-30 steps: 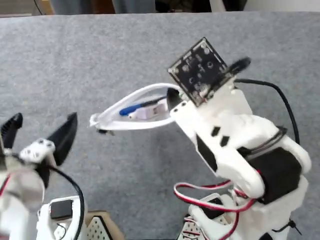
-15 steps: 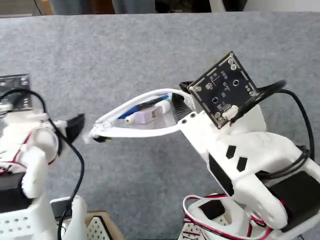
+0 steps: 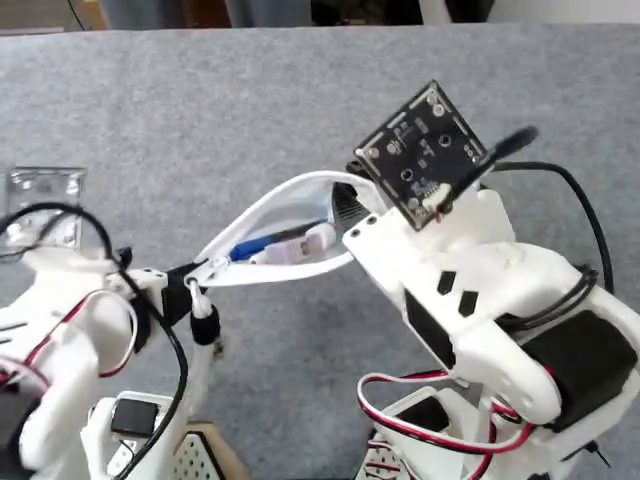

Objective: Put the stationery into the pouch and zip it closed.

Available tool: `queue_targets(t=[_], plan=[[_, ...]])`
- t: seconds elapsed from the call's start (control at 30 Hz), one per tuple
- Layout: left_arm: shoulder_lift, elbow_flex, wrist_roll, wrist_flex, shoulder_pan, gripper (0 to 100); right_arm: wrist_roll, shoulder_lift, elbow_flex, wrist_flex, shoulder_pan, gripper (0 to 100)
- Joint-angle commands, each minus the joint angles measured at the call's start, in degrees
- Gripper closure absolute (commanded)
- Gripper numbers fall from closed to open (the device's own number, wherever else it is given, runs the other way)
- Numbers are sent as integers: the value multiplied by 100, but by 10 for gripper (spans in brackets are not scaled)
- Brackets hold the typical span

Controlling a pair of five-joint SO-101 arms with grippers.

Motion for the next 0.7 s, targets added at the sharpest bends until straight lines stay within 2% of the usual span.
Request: queue_targets(t=[0.0, 0.23, 0.37, 0.47, 0.67], plan=[[0, -321, 79, 26, 189, 650, -193, 154, -127, -44, -105, 986], [9, -699, 105, 26, 207, 650, -193, 576, -119, -53, -105, 986], [18, -963, 123, 26, 734, 650, -193, 716, -75, -132, -105, 986], [62, -1218, 440, 26, 1138, 650, -193, 787, -75, -176, -105, 986], [70, -1297, 598, 26, 1596, 650, -202, 866, -75, -167, -105, 986]])
